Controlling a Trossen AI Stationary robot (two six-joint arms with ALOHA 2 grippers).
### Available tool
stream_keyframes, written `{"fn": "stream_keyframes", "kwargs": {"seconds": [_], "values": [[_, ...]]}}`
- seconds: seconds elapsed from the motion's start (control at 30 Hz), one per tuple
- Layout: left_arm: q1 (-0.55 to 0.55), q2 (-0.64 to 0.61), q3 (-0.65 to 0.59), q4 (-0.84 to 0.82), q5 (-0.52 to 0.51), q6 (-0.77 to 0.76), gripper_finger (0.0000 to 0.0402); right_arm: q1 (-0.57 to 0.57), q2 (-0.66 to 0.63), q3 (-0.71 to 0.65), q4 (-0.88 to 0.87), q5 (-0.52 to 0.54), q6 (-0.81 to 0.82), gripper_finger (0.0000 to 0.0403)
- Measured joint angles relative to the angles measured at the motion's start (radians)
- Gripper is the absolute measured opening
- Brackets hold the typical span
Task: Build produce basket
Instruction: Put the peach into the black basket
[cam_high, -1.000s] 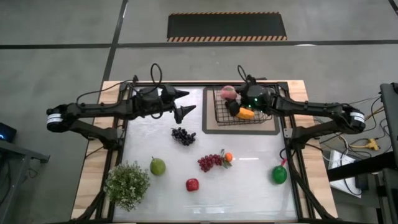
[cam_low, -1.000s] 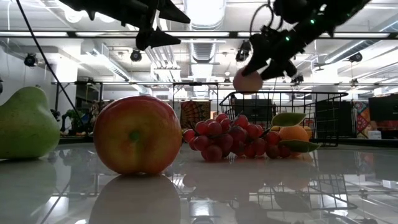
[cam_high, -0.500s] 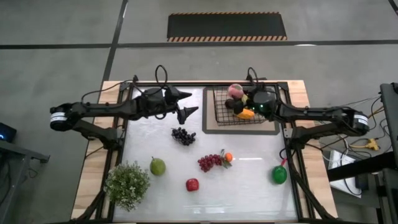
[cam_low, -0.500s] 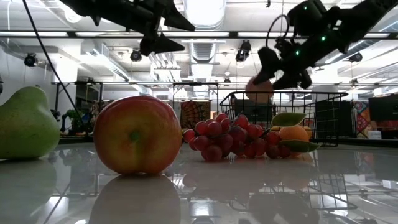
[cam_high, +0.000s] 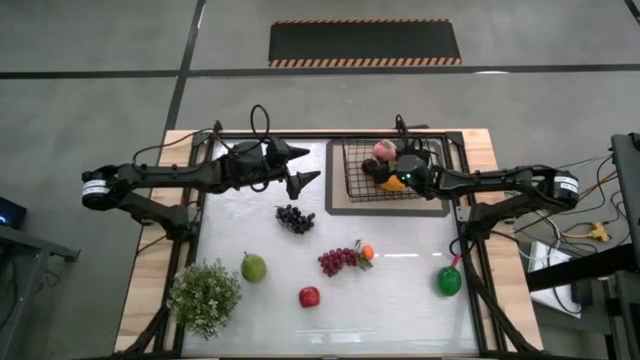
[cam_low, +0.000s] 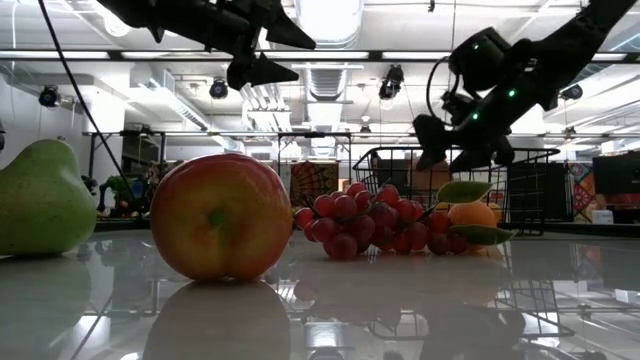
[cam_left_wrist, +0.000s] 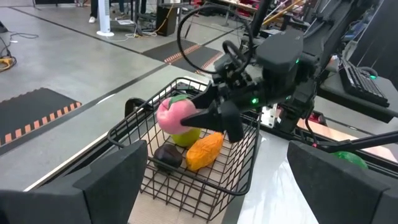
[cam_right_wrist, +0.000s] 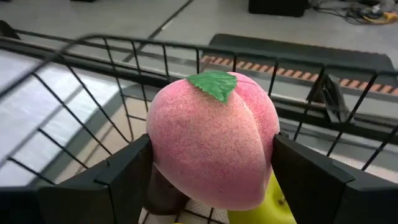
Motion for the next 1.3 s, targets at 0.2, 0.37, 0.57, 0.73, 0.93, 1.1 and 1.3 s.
{"fn": "stream_keyframes", "kwargs": {"seconds": [0.2, 0.37, 0.57, 0.73, 0.93, 1.1, 1.3], "values": [[0.0, 0.0, 0.0, 0.0, 0.0, 0.0, 0.0369, 0.0, 0.07, 0.002, 0.05, 0.001, 0.015, 0.0291], [0.0, 0.0, 0.0, 0.0, 0.0, 0.0, 0.0369, 0.0, 0.088, 0.002, 0.05, 0.015, 0.029, 0.0315], [0.0, 0.0, 0.0, 0.0, 0.0, 0.0, 0.0369, 0.0, 0.077, 0.002, 0.038, 0.02, 0.04, 0.0324], [-0.001, 0.0, -0.001, -0.001, 0.0, 0.0, 0.0369, 0.0, 0.053, 0.002, 0.037, 0.019, 0.028, 0.0323], [-0.001, 0.0, -0.001, -0.001, 0.0, 0.0, 0.0369, 0.0, 0.043, 0.003, 0.029, 0.025, 0.016, 0.0327], [-0.001, 0.0, -0.001, -0.001, 0.0, 0.0, 0.0369, 0.0, 0.062, 0.003, 0.029, 0.025, 0.019, 0.0326], [0.0, 0.0, -0.001, -0.001, 0.0, -0.001, 0.0369, 0.0, 0.043, 0.008, 0.005, 0.017, 0.029, 0.0325]]}}
